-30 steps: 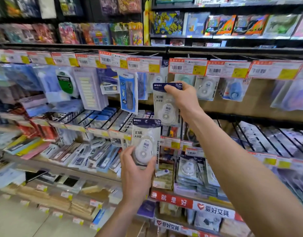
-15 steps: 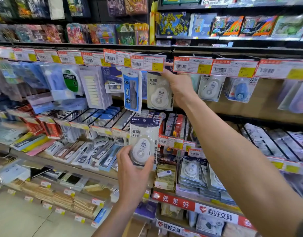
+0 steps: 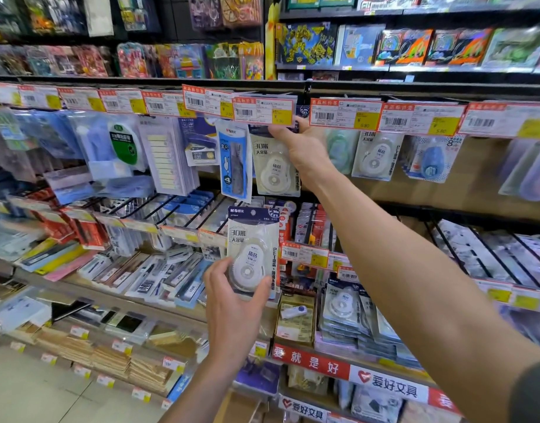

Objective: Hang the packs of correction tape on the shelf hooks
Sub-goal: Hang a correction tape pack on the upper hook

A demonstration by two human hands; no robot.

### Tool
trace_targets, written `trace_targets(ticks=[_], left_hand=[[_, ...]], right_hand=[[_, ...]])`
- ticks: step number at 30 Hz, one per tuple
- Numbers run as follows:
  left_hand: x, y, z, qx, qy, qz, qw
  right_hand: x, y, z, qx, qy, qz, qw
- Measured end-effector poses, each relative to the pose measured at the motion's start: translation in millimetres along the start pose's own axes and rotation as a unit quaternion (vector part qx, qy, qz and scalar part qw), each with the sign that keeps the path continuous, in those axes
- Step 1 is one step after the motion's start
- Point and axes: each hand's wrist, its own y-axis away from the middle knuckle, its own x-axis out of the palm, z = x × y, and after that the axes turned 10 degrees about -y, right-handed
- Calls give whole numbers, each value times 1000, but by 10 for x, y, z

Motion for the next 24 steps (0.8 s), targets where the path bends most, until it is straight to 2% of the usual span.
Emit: trace_targets(ticks=[5,13,18,24], left_hand=[[18,-27,47,3,6,-3,1000],[21,-43,40,3,11,-10,1000],[19,-52,52,-2,17,-17,1000],[38,-40,56,8,14,-12,1000]], right_hand=[[34,12,40,-25,4,-5,1000],[58,-11,48,-15,6,-8,1000],[95,-14,51,-15,66,-17,998],[104,14,54,-33,63,-12,997]])
